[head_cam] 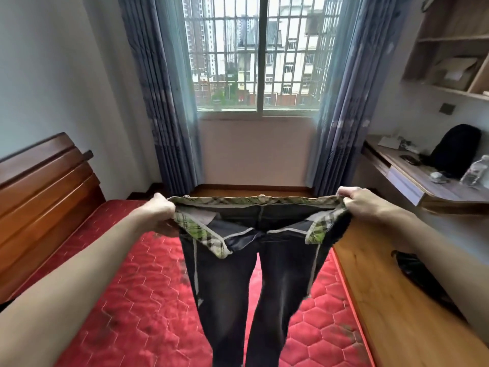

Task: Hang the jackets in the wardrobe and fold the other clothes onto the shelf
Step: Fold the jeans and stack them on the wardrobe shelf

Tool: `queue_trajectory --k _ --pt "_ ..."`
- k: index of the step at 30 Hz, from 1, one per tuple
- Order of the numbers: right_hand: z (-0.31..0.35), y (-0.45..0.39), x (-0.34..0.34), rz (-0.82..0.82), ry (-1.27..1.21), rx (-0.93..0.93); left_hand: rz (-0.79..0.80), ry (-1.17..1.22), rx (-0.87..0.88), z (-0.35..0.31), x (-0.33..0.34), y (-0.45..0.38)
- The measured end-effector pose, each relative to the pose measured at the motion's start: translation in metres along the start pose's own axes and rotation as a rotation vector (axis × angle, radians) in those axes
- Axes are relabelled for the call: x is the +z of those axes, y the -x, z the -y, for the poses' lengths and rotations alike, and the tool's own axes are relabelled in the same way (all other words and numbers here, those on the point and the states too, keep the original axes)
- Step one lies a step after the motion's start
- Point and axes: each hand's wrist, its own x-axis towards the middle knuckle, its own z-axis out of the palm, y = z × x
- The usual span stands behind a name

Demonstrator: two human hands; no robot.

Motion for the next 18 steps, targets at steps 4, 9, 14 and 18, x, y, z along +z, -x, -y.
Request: queue_trajectory --k 4,9,14,18 --pt "0.012 -0.009 0.002 0.023 -0.186 -0.082 0.029 0.430 0.056 -0.003 -0.006 -0.016" --pt "0.032 -0.002 -0.009 0.235 -0.496 -0.078 0.219 0.629 0.079 -0.011 -0.021 -0.033" --pt "0.032 -0.015 -0.011 0.421 -0.499 0.049 0.360 0.598 0.187 -0.014 -0.034 -0.046" --pt "0.052 -0.020 -0.009 0.350 -0.228 -0.103 0.171 0.224 0.467 -0.007 -0.035 -0.058"
